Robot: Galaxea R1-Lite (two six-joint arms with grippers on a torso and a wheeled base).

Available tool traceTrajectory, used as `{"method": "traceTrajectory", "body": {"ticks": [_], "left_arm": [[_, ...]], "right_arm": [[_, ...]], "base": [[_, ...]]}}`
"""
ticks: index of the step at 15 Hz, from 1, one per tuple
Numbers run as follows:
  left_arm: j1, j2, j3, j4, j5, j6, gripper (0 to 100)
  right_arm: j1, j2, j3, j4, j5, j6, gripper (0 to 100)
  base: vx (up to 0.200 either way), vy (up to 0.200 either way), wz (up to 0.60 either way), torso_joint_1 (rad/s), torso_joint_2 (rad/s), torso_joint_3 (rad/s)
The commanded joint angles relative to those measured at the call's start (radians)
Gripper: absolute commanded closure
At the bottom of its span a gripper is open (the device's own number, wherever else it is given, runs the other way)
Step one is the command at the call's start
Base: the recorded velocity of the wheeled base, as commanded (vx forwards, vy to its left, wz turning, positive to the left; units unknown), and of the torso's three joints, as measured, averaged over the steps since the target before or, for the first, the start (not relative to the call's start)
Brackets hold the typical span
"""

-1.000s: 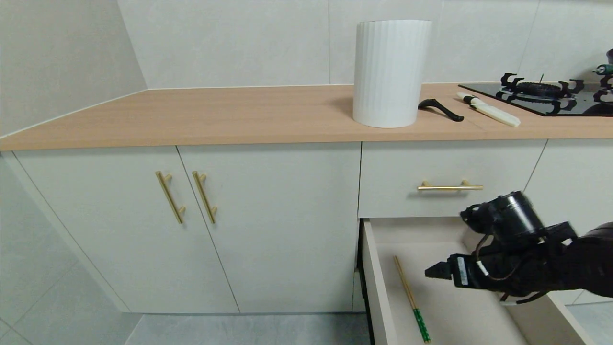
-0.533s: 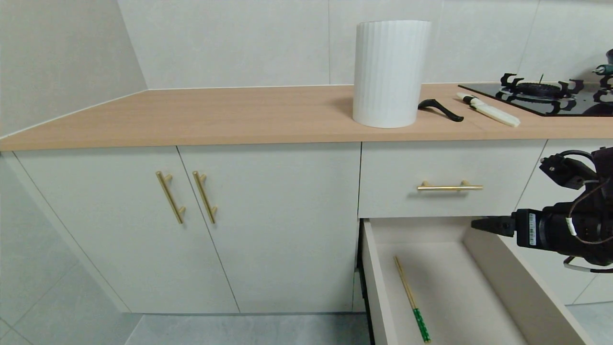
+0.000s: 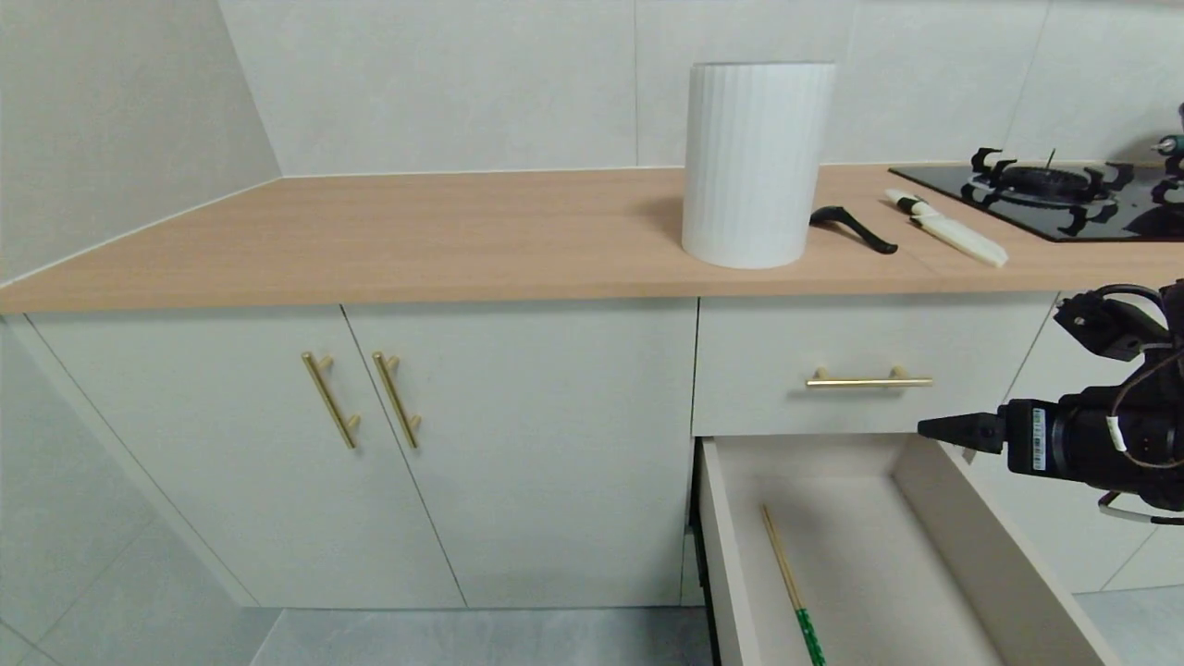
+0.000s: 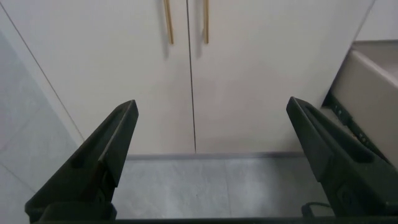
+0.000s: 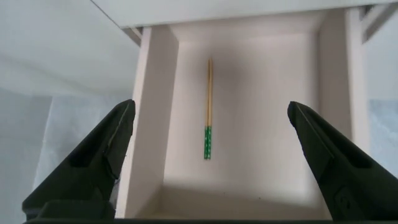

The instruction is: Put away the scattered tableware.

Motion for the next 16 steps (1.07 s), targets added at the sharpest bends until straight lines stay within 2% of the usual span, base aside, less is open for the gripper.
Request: {"method": "traceTrajectory", "body": {"ticks": [1, 16], "left_arm": [[0.000, 0.000, 0.000, 0.000, 0.000, 0.000, 0], [0.000, 0.000, 0.000, 0.000, 0.000, 0.000, 0]], "right_arm": [[0.002, 0.000, 0.001, 0.000, 0.001, 0.000, 0], [0.002, 0.003, 0.008, -0.005, 0.003, -0.009, 0]], "base": [[0.000, 0.000, 0.00, 0.115, -0.60, -0.310], [0.000, 0.000, 0.00, 0.179, -0.48, -0.290]]}}
